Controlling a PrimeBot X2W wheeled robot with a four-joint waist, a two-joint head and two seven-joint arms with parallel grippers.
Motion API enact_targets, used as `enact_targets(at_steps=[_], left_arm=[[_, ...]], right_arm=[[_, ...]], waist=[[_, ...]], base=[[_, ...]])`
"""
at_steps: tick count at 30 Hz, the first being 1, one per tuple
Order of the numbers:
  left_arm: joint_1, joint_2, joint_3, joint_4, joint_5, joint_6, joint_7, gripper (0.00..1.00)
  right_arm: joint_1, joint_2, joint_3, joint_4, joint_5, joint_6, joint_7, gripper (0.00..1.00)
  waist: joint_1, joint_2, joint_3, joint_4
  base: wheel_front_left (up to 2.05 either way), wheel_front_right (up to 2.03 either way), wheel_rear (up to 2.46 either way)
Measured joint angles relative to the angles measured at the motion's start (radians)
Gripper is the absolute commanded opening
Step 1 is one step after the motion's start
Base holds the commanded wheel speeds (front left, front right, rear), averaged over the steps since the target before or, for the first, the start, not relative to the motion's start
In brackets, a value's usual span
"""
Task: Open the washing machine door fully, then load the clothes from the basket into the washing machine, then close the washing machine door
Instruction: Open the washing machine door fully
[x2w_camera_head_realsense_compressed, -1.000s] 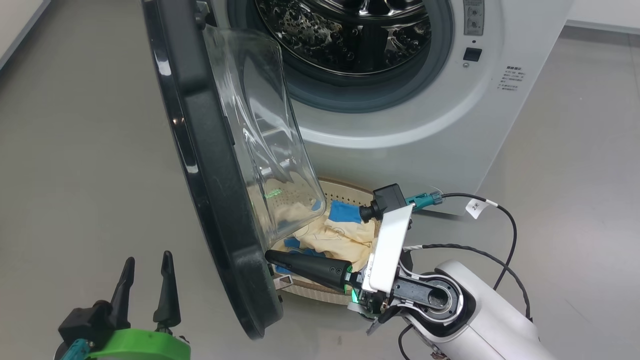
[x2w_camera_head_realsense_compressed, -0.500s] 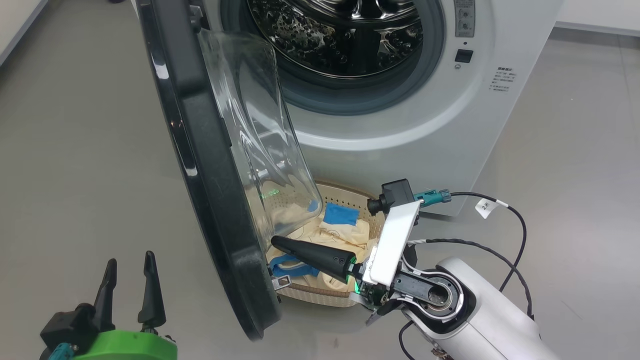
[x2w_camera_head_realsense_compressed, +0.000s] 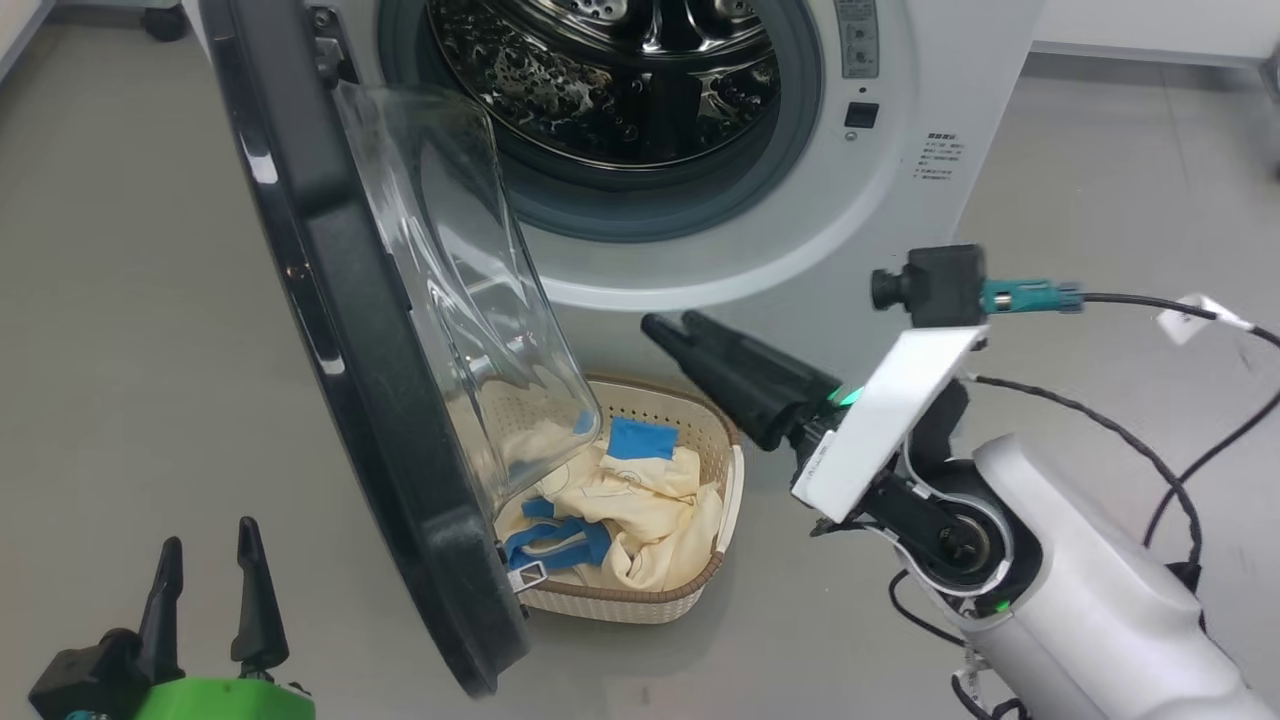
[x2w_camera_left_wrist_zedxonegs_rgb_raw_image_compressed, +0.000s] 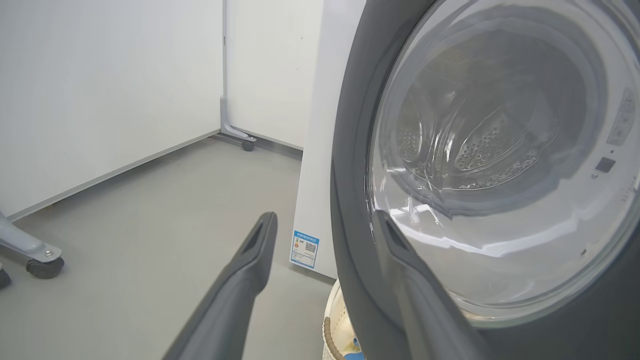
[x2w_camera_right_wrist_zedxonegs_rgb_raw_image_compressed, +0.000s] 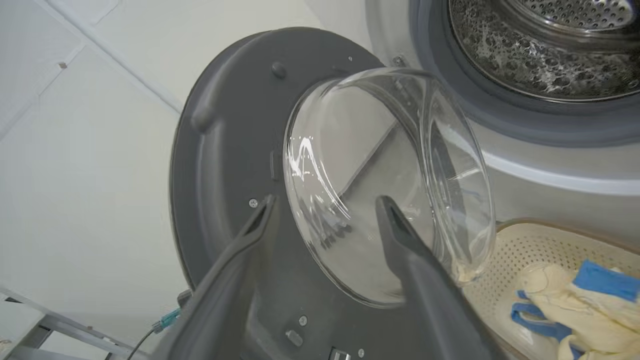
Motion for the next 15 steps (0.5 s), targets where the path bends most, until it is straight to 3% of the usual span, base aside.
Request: enact_targets(at_steps=[8,15], left_arm=[[0.004,-0.001,0.03,-0.008,0.011,0.0,0.0,1.0],[0.025,0.0,0.048,-0.012,0.026,0.0,0.0,1.0]], right_arm=[[0.0,-0.154,0.035,-0.029,-0.261,0.0,-0.231,1.0],[0.056,-0.234,0.012,0.044,-0.38,0.0,-0.443,1.0]], waist=[[0.0,0.0,-0.004,-0.042],[0.0,0.0,-0.01,-0.077]], base=[[0.0,0.0,0.0],[0.0,0.0,0.0]])
